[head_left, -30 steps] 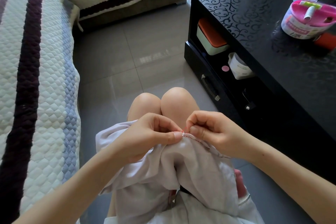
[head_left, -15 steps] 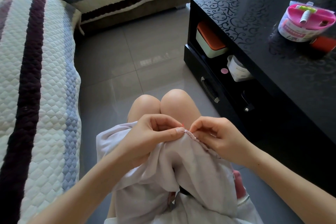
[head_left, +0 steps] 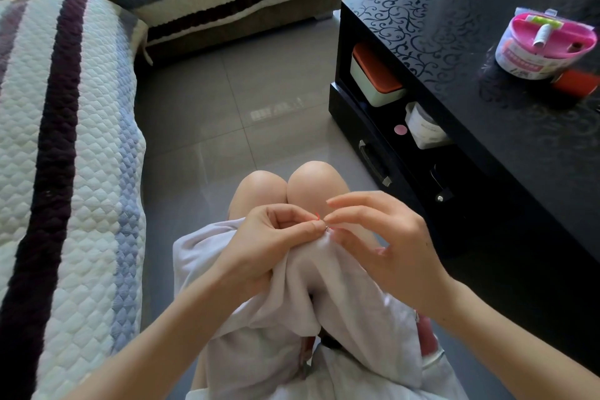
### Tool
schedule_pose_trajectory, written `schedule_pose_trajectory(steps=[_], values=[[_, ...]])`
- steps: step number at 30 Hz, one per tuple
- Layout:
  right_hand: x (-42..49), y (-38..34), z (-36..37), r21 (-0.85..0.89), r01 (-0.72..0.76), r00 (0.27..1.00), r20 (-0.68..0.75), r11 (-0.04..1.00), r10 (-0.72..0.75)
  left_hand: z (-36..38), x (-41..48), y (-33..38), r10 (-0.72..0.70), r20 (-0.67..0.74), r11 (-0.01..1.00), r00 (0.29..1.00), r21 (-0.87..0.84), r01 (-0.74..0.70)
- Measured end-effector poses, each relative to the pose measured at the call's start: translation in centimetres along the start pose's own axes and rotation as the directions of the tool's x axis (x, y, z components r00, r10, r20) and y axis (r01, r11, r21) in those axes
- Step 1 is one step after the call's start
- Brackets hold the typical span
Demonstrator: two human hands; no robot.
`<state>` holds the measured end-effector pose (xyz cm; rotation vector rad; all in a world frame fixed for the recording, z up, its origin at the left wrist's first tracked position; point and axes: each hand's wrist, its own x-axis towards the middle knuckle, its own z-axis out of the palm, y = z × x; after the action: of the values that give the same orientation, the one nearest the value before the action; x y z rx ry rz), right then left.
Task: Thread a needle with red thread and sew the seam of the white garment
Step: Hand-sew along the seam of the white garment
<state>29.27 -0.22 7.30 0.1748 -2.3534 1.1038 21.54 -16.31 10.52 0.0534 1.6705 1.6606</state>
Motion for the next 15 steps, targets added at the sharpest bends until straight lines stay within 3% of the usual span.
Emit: schedule_pose_trajectory(steps=[4, 8, 13, 15], values=[[0.6, -0.1, 0.8, -0.03, 0.086, 0.994, -0.07, 0.996, -0.088, 0.0, -0.1, 0.0, 0.003, 0.018, 1.0, 1.0, -0.027, -0.003], [0.8, -0.8, 0.9, 0.138, 0.12, 0.993, -0.033, 0.983, -0.116, 0.3, 0.0, -0.1, 0.017, -0.021, 1.0, 1.0, -0.003, -0.017], [0.5, -0.9, 0.5, 0.38, -0.082, 0.997, 0.039, 0.921, 0.073, 1.0, 0.0, 0.4, 0.039, -0.005, 0.995, 0.999, -0.087, -0.04], [0.6, -1.4, 0.0, 0.433, -0.133, 0.989, 0.005, 0.891, 0.145, 1.3, 0.2, 0.3, 0.032, -0.045, 0.997, 0.998, -0.074, -0.036]])
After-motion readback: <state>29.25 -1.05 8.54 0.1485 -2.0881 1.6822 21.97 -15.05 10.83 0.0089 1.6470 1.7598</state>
